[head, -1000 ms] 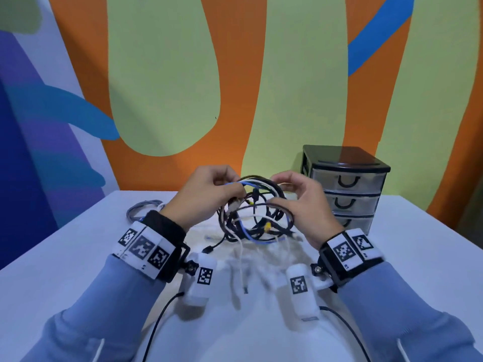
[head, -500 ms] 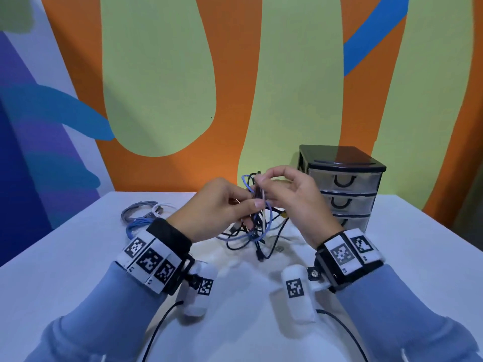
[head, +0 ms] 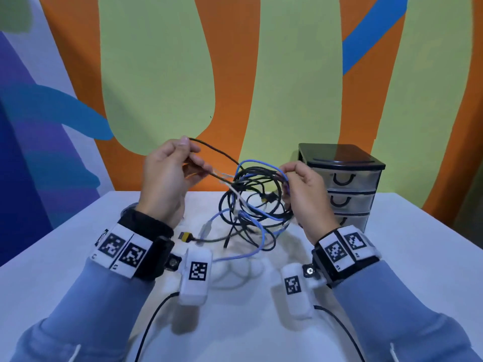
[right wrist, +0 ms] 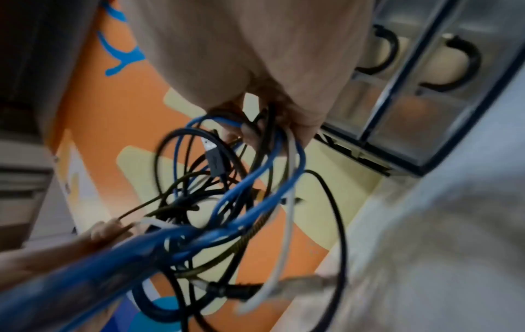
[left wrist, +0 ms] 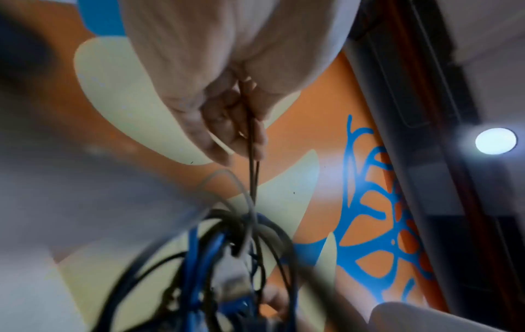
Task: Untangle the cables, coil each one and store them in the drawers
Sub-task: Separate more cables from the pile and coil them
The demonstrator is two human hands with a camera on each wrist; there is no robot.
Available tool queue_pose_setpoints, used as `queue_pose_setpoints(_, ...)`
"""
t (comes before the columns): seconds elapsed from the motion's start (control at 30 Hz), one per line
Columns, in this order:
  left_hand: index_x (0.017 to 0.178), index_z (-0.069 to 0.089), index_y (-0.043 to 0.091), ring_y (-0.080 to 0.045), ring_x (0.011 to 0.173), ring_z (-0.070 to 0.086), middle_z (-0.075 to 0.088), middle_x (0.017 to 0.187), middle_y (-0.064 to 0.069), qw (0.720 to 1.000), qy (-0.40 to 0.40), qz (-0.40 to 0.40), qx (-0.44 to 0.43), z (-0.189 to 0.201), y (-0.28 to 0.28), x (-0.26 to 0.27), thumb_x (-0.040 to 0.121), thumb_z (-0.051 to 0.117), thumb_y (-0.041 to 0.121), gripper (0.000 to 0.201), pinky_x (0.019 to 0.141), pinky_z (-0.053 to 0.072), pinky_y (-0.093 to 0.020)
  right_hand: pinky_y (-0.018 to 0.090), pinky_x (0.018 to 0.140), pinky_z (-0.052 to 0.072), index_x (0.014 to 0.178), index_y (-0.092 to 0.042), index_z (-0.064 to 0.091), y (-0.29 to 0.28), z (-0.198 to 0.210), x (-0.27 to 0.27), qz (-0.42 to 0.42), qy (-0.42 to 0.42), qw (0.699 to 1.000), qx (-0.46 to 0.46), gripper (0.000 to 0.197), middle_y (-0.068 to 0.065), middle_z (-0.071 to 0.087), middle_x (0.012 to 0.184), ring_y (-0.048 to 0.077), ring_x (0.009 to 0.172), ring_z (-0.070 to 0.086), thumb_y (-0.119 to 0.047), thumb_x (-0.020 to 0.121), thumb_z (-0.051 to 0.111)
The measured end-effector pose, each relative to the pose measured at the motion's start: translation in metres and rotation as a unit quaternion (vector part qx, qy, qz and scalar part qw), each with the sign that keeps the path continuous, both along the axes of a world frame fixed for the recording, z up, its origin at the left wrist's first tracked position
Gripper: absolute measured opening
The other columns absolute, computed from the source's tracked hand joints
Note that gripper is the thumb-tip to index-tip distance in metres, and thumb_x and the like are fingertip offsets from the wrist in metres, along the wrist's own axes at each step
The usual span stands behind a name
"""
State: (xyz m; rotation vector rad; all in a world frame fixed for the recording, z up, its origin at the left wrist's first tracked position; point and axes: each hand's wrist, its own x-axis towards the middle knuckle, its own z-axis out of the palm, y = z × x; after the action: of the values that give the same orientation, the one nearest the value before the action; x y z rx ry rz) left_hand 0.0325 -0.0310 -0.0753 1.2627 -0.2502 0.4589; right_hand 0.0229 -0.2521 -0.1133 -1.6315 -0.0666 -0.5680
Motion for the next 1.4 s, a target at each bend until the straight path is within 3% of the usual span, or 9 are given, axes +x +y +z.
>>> queue_pose_setpoints(0.27,0.087,0.060,0.012,-0.009,0.046,0.016,0.020,0.062,0.004,0.999,0.035,-0.021,0.029,0.007,0.008,-0.004,0.113,0.052,0.026,0.030,0.039,0.015,-0.020,0.028,0.046,0.029,0.096,-0.028,0.059,0.009,0.005,-0.012,-0.039,0.021,0.990,-0.131,0.026,-0.013,0.039,0.051,0.009,0.042,0.032,-0.011,0.100,0.040)
queue_pose_setpoints(0.4,0.099,0.073,0.006,-0.011,0.047,0.019,0.027,0.058,0.007,0.980,0.070,-0.053,0.180,0.009,0.016,-0.011,0.103,0.067,0.037,0.032,0.043,0.013,-0.022,0.035,0.066,0.046,0.097,-0.033,0.067,0.005,0.008,-0.017,0.025,-0.016,0.992,-0.126,0.015,-0.013,0.057,0.066,0.013,0.063,0.054,-0.048,0.097,0.068)
queue_pose_setpoints(0.67,0.089,0.082,0.020,-0.005,0.046,0.035,0.055,0.064,0.003,0.884,-0.025,-0.001,0.466,0.000,0.004,-0.012,0.105,0.063,0.039,0.031,0.048,0.027,-0.019,0.032,0.086,0.053,0.090,-0.029,0.078,0.011,0.003,-0.019,0.107,-0.097,0.972,-0.185,0.007,-0.002,0.067,0.100,0.013,0.096,0.065,-0.030,0.087,0.085)
queue_pose_setpoints(0.8,0.094,0.075,0.012,-0.005,0.047,0.040,0.058,0.071,-0.003,0.920,-0.079,-0.049,0.380,-0.001,-0.003,-0.016,0.110,0.057,0.029,0.030,0.049,0.030,-0.020,0.028,0.104,0.041,0.064,-0.027,0.078,0.017,0.005,-0.026,0.130,-0.059,0.958,-0.249,0.042,-0.007,0.056,0.115,0.002,0.124,0.052,-0.062,0.086,0.074)
queue_pose_setpoints(0.87,0.096,0.069,0.006,-0.010,0.043,0.035,0.059,0.075,-0.008,0.954,-0.087,-0.078,0.277,0.000,-0.008,-0.017,0.111,0.054,0.024,0.029,0.043,0.027,-0.018,0.036,0.093,0.047,0.048,-0.016,0.070,0.018,0.005,-0.025,0.121,-0.018,0.952,-0.279,0.072,-0.003,0.062,0.098,-0.003,0.103,0.058,-0.065,0.099,0.055)
queue_pose_setpoints(0.93,0.093,0.064,0.009,-0.013,0.041,0.037,0.061,0.079,-0.009,0.978,-0.108,-0.088,0.156,0.007,-0.009,-0.021,0.112,0.051,0.023,0.026,0.040,0.024,-0.019,0.041,0.077,0.050,0.038,-0.012,0.056,0.016,0.005,-0.023,0.109,0.017,0.947,-0.303,0.081,0.006,0.058,0.064,0.016,0.068,0.061,-0.060,0.103,0.052)
queue_pose_setpoints(1.13,0.103,0.060,0.018,-0.011,0.069,0.063,0.071,0.095,-0.002,0.974,-0.142,-0.143,-0.100,0.028,0.020,-0.029,0.113,0.043,0.030,0.023,0.055,0.034,-0.020,0.035,0.073,0.057,0.039,-0.021,0.062,0.009,0.000,-0.020,0.062,0.118,0.913,-0.386,0.062,-0.002,0.062,0.052,0.024,0.060,0.064,-0.051,0.092,0.073)
queue_pose_setpoints(1.27,0.102,0.070,0.011,-0.010,0.041,0.035,0.061,0.072,-0.004,0.990,-0.064,-0.127,0.010,0.025,0.015,-0.027,0.110,0.048,0.023,0.027,0.046,0.013,-0.028,0.040,0.086,0.054,0.081,-0.031,0.060,0.008,0.001,-0.017,-0.047,0.008,0.939,-0.342,0.022,-0.007,0.065,0.098,0.016,0.095,0.064,-0.035,0.082,0.081)
queue_pose_setpoints(1.4,0.101,0.074,0.002,-0.011,0.043,0.016,0.027,0.057,-0.004,0.972,-0.061,-0.176,0.145,0.024,0.001,-0.037,0.104,0.056,0.019,0.024,0.043,0.009,-0.025,0.042,0.113,0.044,0.142,-0.033,0.046,0.016,0.004,-0.022,0.101,-0.131,0.960,-0.225,0.063,-0.016,0.060,0.136,0.001,0.133,0.053,-0.018,0.088,0.074)
